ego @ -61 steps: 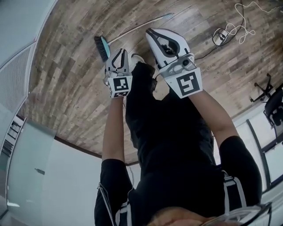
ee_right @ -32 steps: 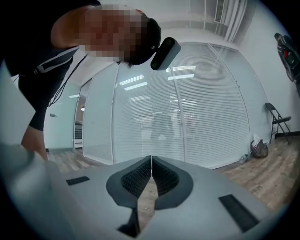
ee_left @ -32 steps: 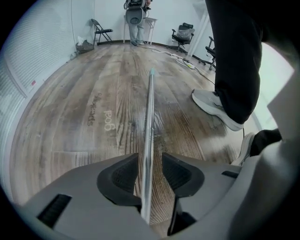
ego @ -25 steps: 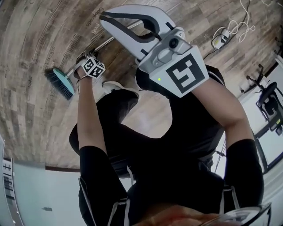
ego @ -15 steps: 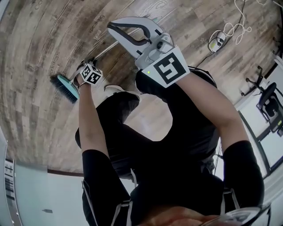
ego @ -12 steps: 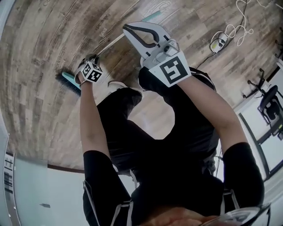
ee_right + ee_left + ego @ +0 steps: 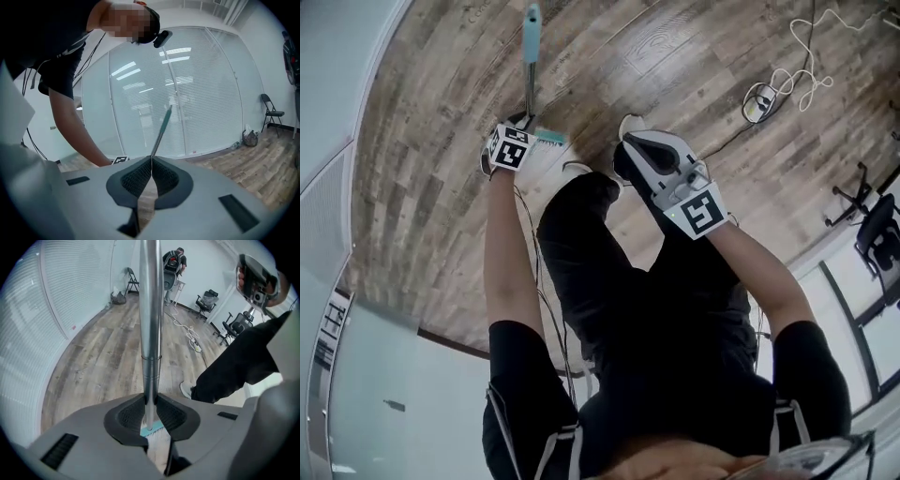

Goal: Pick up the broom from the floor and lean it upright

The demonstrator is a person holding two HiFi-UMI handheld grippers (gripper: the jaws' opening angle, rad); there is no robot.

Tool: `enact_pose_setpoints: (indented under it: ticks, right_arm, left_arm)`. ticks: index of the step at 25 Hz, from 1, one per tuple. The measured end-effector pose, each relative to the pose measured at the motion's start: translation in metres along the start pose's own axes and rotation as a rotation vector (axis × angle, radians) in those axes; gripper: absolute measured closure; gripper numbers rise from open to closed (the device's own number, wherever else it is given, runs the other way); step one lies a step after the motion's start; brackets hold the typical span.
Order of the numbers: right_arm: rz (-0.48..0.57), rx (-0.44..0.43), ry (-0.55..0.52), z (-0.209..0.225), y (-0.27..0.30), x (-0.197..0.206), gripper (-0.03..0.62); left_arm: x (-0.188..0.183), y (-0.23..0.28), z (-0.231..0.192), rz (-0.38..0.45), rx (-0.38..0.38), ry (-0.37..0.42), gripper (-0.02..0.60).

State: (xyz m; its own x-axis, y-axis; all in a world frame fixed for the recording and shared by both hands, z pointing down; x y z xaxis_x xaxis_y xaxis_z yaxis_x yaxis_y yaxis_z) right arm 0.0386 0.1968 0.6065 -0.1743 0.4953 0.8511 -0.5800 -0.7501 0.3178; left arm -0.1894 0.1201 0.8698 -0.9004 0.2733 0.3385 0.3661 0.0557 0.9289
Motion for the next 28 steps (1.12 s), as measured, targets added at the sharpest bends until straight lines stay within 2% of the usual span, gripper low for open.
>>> enact_pose_setpoints:
  ticks: [7,10,12,16,19,23,26,28]
  right_arm:
    - [0.080,0.014,-0.020,-0.025,-0.046,-0.117,0.576]
    - [0.155,0.024,-0.008,-0.038,-0.069,-0.160,0.576]
    - [0.177,0.009,0.000,-0.055,-0.091,-0.176,0.575]
    - [0.103,-0.002,-0.046,-0.084,-0.122,-0.192,0.576]
    - [0.171,0.009,-0.050,-0.084,-0.129,-0.228,0.576]
    - [0.262,0.023,-0.085,-0.069,-0.141,-0.283,0.576]
    - [0.331,0.039,-0.117,-0.055,-0.144,-0.319,0.576]
    - [0.345,0.043,-0.130,-0.046,-0.141,-0.336,0.576]
  left_arm:
    - [-0.101,-0.121,-0.021,0.062,-0.087,-0.005,0.491]
    - [-0.150,-0.174,-0.016,0.130,-0.123,-0.015,0.491]
    - [-0.178,-0.208,-0.002,0.172,-0.139,-0.036,0.491]
    - [-0.221,-0.257,0.017,0.195,-0.146,-0.015,0.491]
    - [-0.245,-0.290,0.027,0.208,-0.188,-0.012,0.491]
    - [-0.259,-0.316,0.047,0.234,-0.258,-0.083,0.491]
    - [-0.267,-0.329,0.051,0.228,-0.246,-0.058,0.491]
    - [-0.271,-0.334,0.045,0.243,-0.240,-0.069,0.491]
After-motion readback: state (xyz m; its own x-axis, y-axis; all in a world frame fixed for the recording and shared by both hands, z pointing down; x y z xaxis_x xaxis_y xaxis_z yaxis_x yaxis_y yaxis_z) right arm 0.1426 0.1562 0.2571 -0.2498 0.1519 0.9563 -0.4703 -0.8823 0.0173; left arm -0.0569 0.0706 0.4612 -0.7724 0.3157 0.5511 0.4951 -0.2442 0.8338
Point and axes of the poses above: the fingertips, and each gripper's own axes: y forward along the fingers, z to its right, x out of its underside, the point moved 5 cm from there along -y, backward along the fingers, and after that the axes turned 12 degrees about y, right-handed, at the moved point
